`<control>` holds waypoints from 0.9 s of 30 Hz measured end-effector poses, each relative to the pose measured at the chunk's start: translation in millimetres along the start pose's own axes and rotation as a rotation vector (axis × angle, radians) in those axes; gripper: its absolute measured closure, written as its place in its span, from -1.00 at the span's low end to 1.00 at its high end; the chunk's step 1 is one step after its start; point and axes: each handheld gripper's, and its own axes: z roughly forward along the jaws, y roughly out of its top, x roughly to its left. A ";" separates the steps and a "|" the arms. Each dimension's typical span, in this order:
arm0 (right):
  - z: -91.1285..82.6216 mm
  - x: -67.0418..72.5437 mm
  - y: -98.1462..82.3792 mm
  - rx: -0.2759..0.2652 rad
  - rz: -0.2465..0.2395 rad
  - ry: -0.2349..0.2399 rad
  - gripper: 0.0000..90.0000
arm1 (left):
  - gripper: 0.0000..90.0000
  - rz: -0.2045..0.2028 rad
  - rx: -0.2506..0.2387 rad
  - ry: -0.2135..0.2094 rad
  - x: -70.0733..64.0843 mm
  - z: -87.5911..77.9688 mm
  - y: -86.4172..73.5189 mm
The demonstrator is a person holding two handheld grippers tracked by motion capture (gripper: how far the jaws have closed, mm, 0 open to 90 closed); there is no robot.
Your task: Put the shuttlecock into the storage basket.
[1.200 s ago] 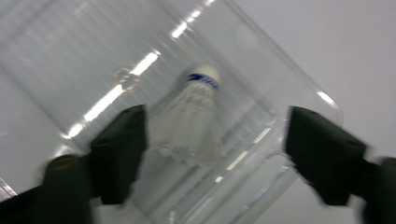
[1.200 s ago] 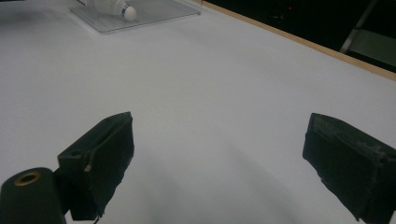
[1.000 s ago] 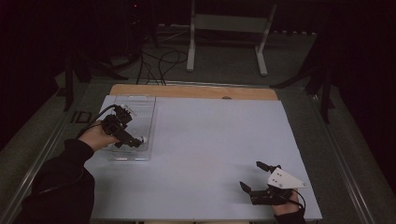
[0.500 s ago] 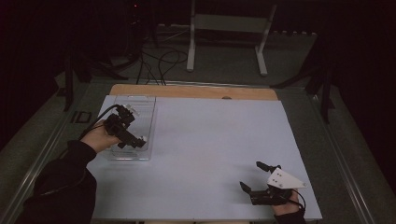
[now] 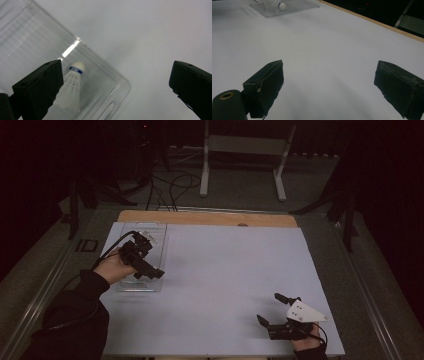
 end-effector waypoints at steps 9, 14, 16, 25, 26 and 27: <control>-0.6 -0.3 -0.1 -0.001 0.002 -0.001 -0.80 | -1.00 0.040 -0.048 -0.017 -15.0 0.4 11.1; -0.6 -0.2 -0.1 -0.002 0.002 0.000 -0.80 | -1.00 0.055 -0.054 -0.032 -22.0 3.7 15.4; -0.6 -0.3 -0.1 -0.001 0.004 0.000 -0.80 | -1.00 0.067 -0.053 -0.036 -26.7 6.9 19.3; -1.7 -0.6 -0.2 -0.003 0.008 -0.001 -0.80 | -1.00 0.090 -0.069 -0.051 -37.6 10.8 27.7; -1.6 -0.6 -0.2 -0.003 0.009 -0.001 -0.80 | -1.00 0.097 -0.073 -0.049 -40.9 12.1 28.8; -1.6 -0.6 -0.2 -0.002 0.010 -0.001 -0.80 | -1.00 0.098 -0.074 -0.056 -42.6 13.4 29.4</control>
